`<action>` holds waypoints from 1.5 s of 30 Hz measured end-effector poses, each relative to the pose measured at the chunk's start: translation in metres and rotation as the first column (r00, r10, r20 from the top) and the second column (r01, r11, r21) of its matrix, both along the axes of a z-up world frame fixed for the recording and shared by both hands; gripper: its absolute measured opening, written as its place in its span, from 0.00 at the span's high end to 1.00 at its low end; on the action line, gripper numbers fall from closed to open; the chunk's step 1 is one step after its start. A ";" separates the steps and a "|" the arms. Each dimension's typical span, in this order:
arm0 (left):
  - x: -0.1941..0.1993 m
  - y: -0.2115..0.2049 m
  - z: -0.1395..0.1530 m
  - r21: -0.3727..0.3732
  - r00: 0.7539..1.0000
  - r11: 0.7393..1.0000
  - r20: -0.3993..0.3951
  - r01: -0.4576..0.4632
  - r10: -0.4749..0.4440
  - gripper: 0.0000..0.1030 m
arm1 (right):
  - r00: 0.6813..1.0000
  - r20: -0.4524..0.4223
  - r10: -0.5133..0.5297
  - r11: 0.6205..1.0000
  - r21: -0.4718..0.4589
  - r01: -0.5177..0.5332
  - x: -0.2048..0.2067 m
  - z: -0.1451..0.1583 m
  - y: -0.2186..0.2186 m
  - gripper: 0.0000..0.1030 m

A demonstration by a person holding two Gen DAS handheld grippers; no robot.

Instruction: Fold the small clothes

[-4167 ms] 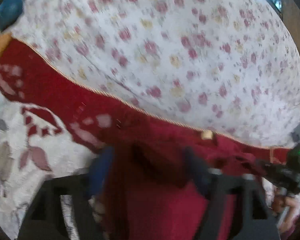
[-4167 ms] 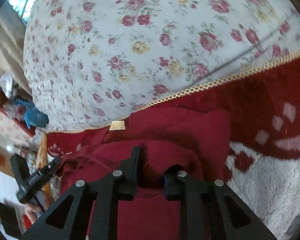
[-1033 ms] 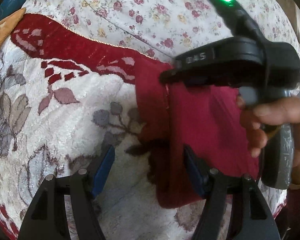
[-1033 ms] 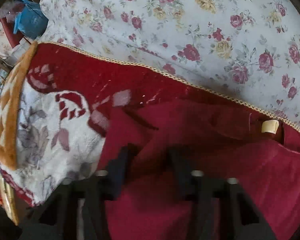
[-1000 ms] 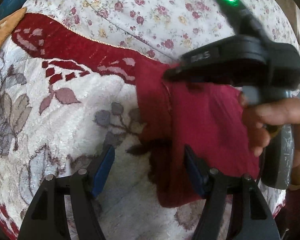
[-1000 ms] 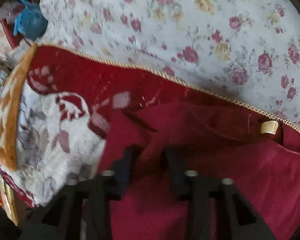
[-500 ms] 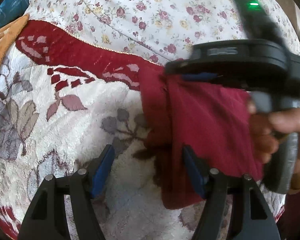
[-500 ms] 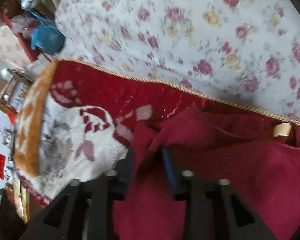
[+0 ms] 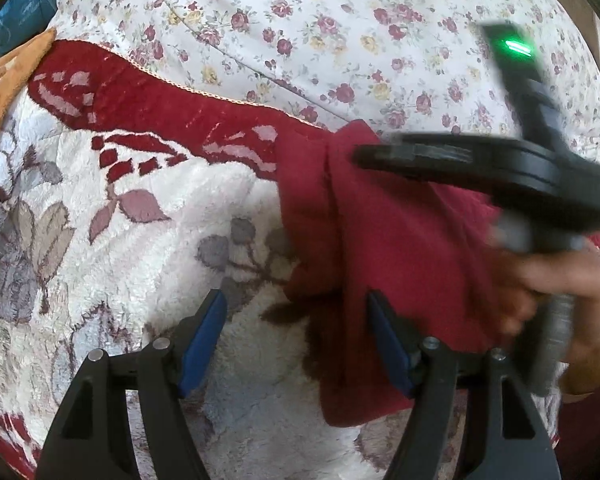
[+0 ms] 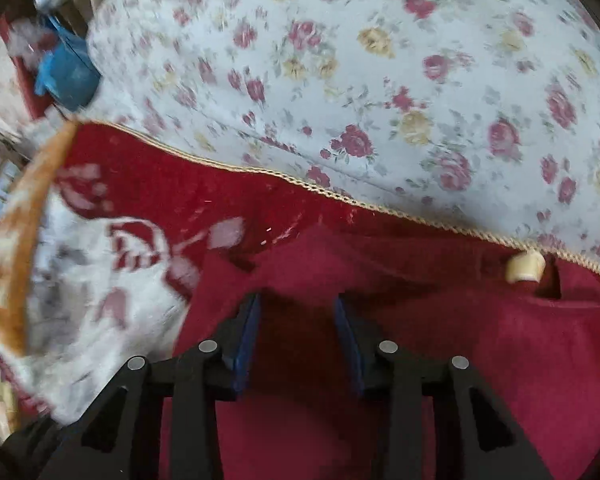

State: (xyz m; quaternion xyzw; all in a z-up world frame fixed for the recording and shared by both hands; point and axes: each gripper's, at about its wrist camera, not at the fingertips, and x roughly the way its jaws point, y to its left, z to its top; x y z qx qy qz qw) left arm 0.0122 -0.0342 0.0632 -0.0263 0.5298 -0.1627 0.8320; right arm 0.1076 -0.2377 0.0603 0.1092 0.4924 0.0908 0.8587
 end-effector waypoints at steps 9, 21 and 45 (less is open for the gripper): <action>-0.001 0.002 -0.002 -0.001 1.000 1.000 -0.004 -0.018 0.018 0.28 | 0.919 0.023 -0.393 0.908 -0.151 0.392 -0.069 0.003 -0.169 0.48; 0.002 0.000 -0.004 -0.005 0.999 0.999 -0.003 -0.032 0.032 0.28 | 0.974 0.035 -0.222 0.968 -0.109 0.225 -0.038 0.033 -0.104 0.28; -0.001 0.005 -0.003 -0.054 1.000 0.998 -0.014 -0.026 0.026 0.22 | 0.989 -0.116 0.088 0.984 -0.147 -0.105 0.026 -0.018 0.066 0.46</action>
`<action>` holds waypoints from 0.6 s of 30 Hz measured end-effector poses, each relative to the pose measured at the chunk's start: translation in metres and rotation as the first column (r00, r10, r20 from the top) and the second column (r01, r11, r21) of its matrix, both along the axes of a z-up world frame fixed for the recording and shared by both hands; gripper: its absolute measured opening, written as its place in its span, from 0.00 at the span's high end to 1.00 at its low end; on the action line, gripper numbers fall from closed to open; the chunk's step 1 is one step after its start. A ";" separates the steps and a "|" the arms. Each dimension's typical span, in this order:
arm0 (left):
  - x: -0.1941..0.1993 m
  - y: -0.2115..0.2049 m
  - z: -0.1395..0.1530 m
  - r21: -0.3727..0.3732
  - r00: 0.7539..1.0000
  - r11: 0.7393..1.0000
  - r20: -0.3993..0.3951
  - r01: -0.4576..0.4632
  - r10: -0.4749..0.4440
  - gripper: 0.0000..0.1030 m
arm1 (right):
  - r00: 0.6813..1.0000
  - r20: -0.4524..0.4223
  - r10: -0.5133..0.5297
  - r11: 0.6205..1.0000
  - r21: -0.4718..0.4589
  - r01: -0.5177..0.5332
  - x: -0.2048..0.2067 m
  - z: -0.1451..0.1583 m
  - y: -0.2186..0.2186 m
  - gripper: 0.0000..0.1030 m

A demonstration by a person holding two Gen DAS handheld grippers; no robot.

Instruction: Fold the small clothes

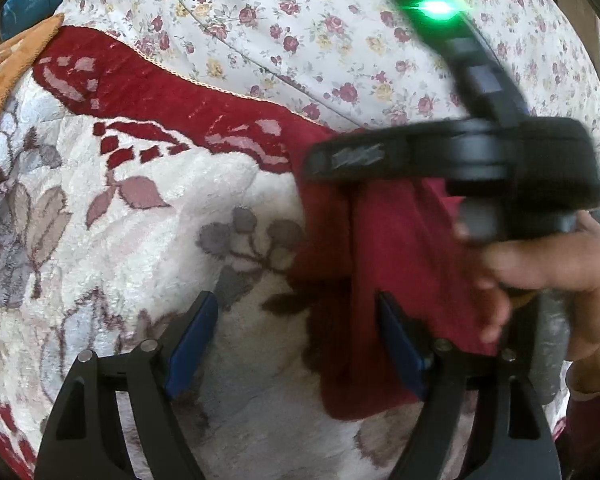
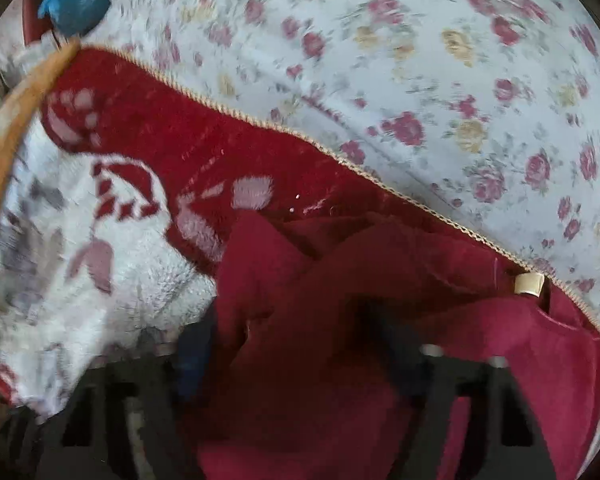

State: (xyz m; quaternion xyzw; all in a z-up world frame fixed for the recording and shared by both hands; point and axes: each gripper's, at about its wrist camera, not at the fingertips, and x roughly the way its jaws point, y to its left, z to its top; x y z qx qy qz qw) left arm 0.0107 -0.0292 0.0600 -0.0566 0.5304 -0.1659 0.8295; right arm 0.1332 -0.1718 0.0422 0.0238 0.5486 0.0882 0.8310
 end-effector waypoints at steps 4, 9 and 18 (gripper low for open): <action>0.001 -0.009 0.002 -0.046 0.999 0.999 0.032 0.010 -0.009 0.22 | 0.999 0.027 -0.017 0.994 0.105 0.014 -0.009 0.017 -0.025 0.70; 0.004 -0.023 0.004 -0.107 0.997 0.993 0.068 0.049 -0.042 0.33 | 0.998 0.042 -0.037 0.986 0.166 0.030 -0.019 0.031 -0.043 0.77; -0.005 -0.038 0.024 -0.181 0.984 0.972 0.123 0.152 -0.131 0.83 | 0.999 0.010 -0.037 0.963 0.267 0.033 -0.020 0.041 -0.057 0.31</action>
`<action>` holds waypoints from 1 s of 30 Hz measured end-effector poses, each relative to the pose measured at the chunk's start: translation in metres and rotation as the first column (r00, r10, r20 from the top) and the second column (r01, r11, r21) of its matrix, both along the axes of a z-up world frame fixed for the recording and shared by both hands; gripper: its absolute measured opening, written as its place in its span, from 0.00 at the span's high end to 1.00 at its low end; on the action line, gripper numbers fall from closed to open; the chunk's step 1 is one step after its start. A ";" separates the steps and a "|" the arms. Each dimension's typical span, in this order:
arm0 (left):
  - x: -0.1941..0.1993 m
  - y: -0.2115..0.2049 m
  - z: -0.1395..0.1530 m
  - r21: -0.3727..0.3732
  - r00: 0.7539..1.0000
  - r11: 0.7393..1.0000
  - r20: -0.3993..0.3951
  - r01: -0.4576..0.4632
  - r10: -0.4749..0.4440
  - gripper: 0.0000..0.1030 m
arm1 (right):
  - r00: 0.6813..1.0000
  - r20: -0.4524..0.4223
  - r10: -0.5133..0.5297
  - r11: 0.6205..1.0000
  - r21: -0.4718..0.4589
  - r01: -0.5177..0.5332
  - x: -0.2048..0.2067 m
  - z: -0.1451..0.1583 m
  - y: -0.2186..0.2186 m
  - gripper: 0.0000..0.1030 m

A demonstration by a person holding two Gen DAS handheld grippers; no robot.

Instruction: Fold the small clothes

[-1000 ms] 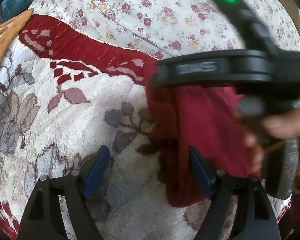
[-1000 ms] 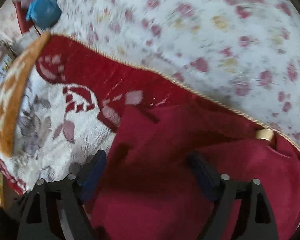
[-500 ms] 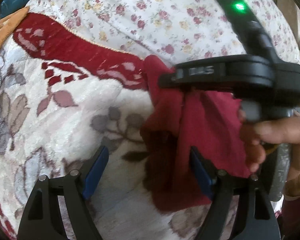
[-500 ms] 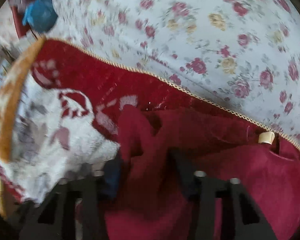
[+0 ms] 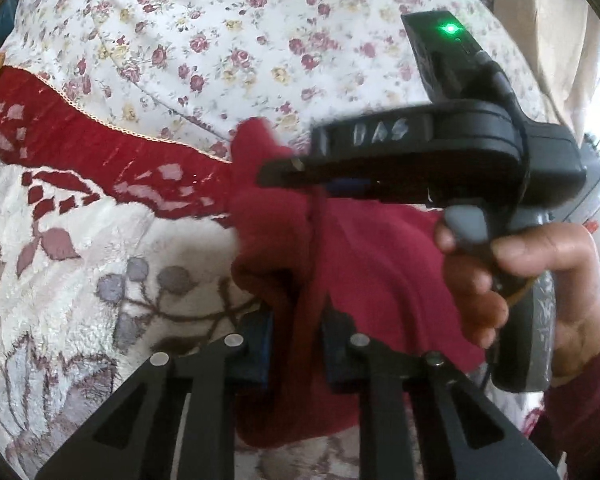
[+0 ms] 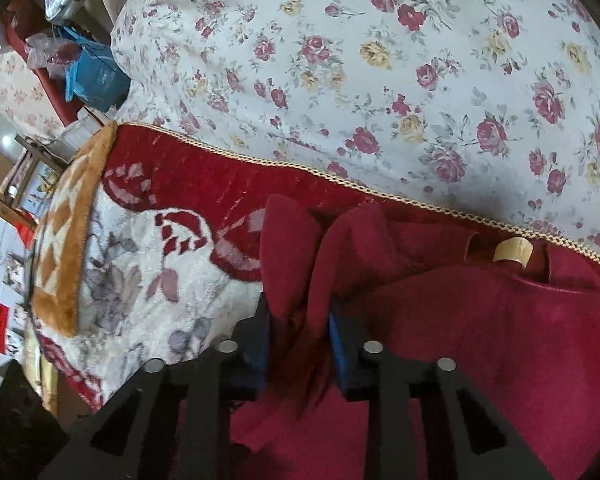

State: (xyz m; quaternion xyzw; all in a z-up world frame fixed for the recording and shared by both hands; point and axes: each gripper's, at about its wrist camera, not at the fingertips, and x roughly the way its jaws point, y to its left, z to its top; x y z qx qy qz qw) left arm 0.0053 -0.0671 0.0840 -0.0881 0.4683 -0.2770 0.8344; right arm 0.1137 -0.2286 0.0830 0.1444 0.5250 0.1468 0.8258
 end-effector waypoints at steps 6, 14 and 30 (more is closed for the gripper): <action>-0.001 0.000 0.002 0.010 1.000 1.000 0.013 0.012 -0.012 0.83 | 0.997 -0.022 0.074 0.995 -0.066 -0.075 0.014 0.006 0.031 0.09; -0.004 0.001 0.002 0.059 1.000 0.998 0.015 -0.008 0.007 0.63 | 0.996 -0.058 0.068 0.971 -0.225 -0.080 0.014 -0.024 0.045 0.67; -0.017 -0.030 0.011 0.081 0.999 0.996 0.040 0.027 -0.030 0.87 | 0.998 0.061 -0.009 0.999 -0.038 0.011 -0.022 0.016 -0.017 0.73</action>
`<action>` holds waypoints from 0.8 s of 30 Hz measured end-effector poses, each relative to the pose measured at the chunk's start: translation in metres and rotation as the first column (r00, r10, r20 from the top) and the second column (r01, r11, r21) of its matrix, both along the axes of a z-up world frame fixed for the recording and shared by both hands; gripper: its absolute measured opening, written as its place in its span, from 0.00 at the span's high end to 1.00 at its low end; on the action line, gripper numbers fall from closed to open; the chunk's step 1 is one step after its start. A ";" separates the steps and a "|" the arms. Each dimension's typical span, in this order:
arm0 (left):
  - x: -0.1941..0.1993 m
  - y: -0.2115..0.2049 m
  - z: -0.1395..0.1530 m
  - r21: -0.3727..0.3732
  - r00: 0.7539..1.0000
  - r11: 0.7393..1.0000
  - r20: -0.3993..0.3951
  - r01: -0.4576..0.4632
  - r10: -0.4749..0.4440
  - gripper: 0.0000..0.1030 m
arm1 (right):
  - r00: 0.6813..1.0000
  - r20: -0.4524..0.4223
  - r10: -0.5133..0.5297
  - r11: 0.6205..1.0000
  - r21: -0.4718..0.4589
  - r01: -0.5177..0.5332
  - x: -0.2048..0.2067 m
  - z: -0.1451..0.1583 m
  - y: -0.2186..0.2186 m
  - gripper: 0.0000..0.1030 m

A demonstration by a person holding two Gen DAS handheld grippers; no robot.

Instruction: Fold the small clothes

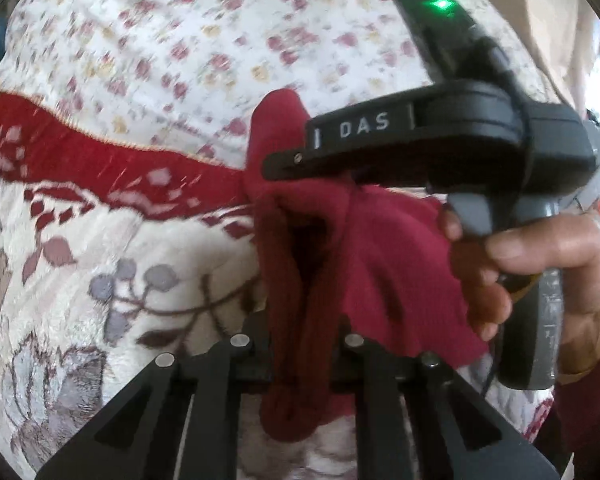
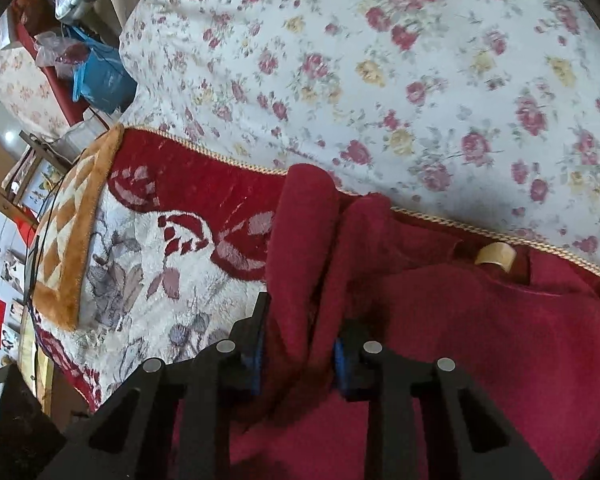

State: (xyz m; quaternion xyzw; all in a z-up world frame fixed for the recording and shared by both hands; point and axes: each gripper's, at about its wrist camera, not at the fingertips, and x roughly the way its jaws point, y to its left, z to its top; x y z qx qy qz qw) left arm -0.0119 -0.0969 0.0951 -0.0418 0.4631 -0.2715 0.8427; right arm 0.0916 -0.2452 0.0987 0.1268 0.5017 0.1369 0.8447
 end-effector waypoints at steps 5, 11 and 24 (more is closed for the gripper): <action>-0.014 -0.031 0.027 -0.085 0.998 0.994 0.008 0.068 -0.068 0.87 | 0.998 0.055 -0.018 1.000 -0.005 0.018 -0.023 0.035 -0.036 0.74; -0.030 -0.103 0.040 -0.089 0.984 0.980 0.009 0.178 -0.178 0.86 | 0.992 0.073 -0.100 0.993 -0.047 0.104 -0.063 0.051 -0.111 0.75; -0.059 -0.197 0.007 -0.065 0.920 0.926 -0.107 0.371 -0.376 0.31 | 0.921 -0.076 -0.382 0.924 0.002 0.383 -0.091 -0.035 -0.233 0.62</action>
